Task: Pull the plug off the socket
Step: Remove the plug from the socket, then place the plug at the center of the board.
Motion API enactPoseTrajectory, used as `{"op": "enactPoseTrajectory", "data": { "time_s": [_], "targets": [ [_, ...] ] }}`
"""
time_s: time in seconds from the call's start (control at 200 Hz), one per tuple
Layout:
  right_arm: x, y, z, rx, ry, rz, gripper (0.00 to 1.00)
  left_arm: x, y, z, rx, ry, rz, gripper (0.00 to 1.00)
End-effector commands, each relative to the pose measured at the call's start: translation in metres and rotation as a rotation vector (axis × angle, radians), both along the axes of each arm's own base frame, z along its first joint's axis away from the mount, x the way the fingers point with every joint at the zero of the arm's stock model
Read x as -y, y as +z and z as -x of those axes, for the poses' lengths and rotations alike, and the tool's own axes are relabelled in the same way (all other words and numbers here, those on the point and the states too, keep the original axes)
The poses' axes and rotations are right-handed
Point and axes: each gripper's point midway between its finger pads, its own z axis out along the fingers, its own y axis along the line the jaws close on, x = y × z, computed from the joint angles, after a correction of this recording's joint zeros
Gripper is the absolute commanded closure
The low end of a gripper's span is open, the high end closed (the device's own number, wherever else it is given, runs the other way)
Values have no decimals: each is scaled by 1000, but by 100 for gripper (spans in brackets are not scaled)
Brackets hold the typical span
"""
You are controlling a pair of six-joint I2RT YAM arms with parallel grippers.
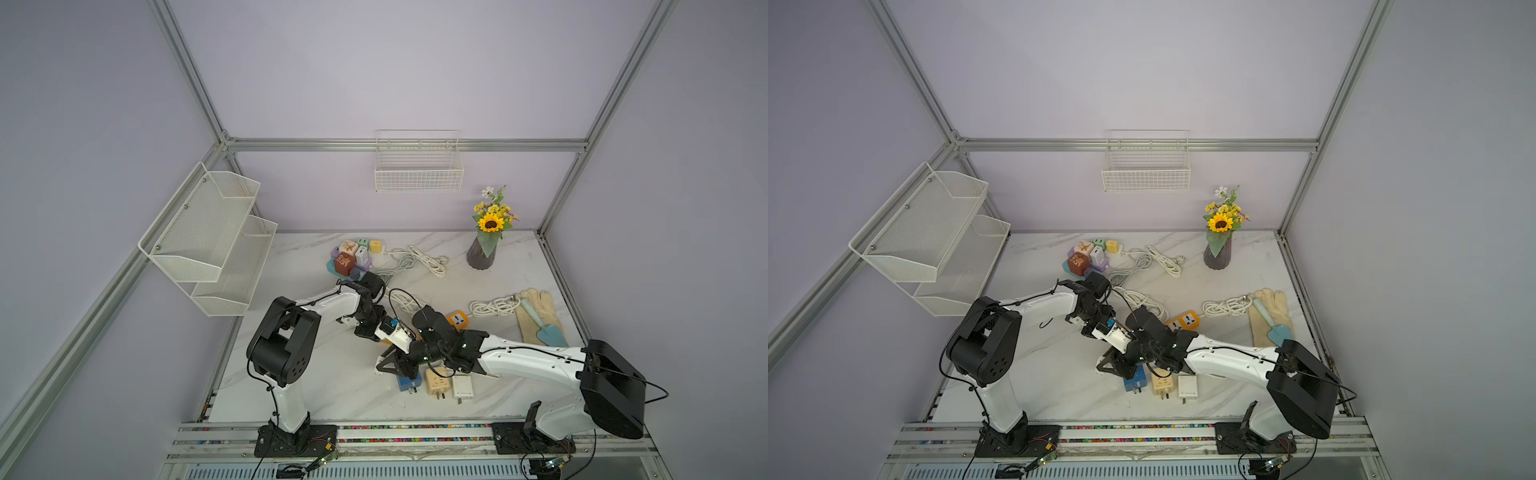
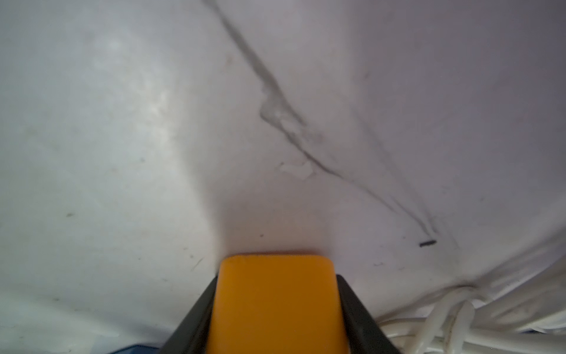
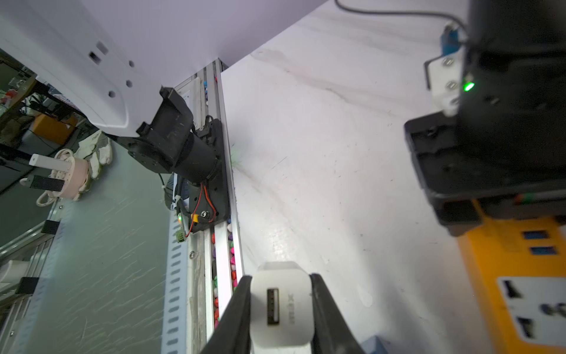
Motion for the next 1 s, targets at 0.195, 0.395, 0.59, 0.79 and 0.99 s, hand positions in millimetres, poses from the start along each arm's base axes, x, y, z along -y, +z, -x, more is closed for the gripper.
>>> {"op": "enactPoseTrajectory", "data": {
  "time_s": [0.195, 0.395, 0.59, 0.79, 0.99],
  "targets": [
    [-35, -32, 10, -25, -21, 96, 73, -32, -27, -19, 50, -62, -62, 100],
    [-43, -57, 5, -39, -42, 130, 71, -39, -30, -14, 35, -61, -58, 100],
    [-48, -70, 3, -55, -37, 167, 71, -43, -27, -15, 44, -61, -63, 100],
    [-43, -82, 2, -62, -46, 224, 66, -42, -26, -16, 44, -63, -57, 100],
    [-39, -88, -5, -40, -71, 268, 51, -42, -26, -15, 36, -50, -50, 100]
  ]
}}
